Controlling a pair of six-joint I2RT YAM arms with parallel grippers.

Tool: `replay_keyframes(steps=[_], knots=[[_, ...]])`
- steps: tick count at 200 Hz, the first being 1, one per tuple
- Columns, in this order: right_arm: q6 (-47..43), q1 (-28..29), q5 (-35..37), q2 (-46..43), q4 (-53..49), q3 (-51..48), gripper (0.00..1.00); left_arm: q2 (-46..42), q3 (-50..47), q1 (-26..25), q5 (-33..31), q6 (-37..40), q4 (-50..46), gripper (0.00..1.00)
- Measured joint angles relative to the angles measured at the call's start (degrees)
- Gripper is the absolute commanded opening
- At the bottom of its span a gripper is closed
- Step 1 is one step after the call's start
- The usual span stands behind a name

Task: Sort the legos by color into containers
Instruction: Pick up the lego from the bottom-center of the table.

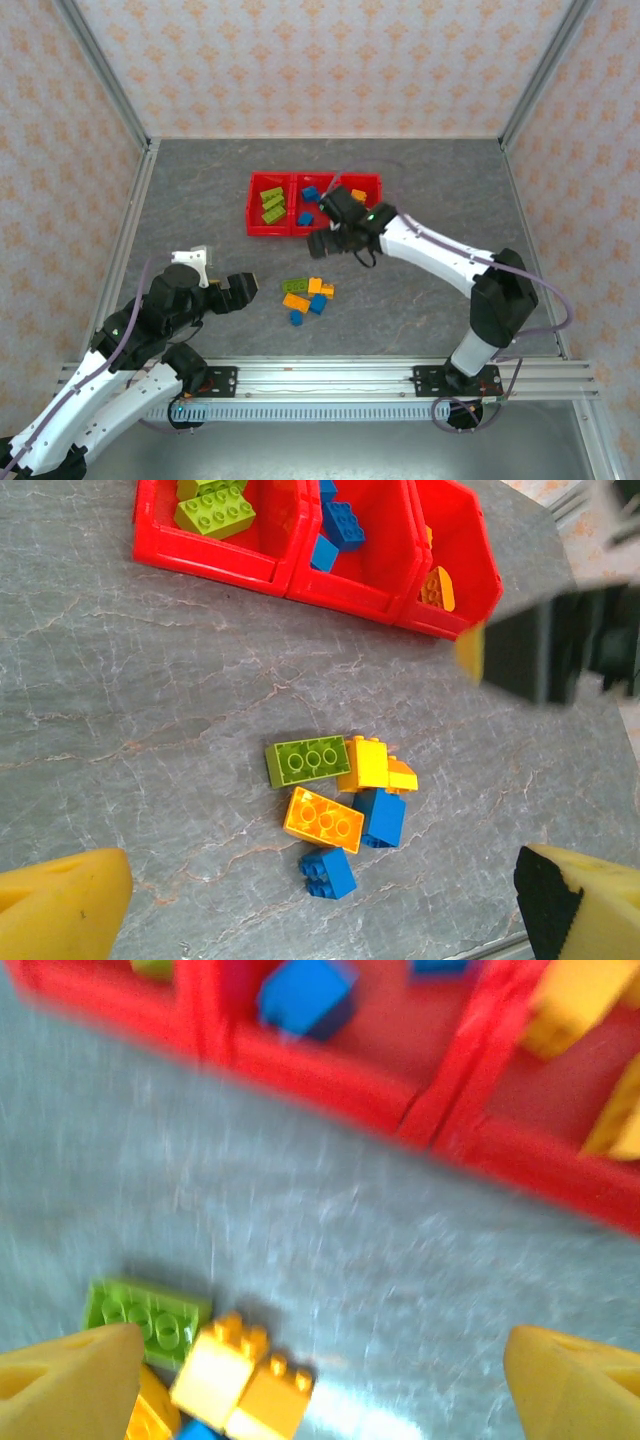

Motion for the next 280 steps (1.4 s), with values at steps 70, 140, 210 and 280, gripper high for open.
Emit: replay_keyframes(steps=[70,140,210,280], knots=[[-12.2,5.8,0.6,3.2,-0.8,-3.9,0.89,-0.5,0.0,0.0,0.2,-0.1,0.1,0.99],[-16.5,8.2,1.6,13.0,-1.2,0.8,0.87,-1.3,-0.6,0.0,0.2,-0.1,0.1,0.99],[-16.8,7.1,2.4,15.7,-1.2,1.9,0.72,-1.3,-0.8,0.0,0.2,-0.1,0.1,0.99],[-17.1,5.0,1.9,16.5,-0.8,1.9,0.64,-1.3,-0.8,0.0,0.2,-0.1,0.1,0.99]])
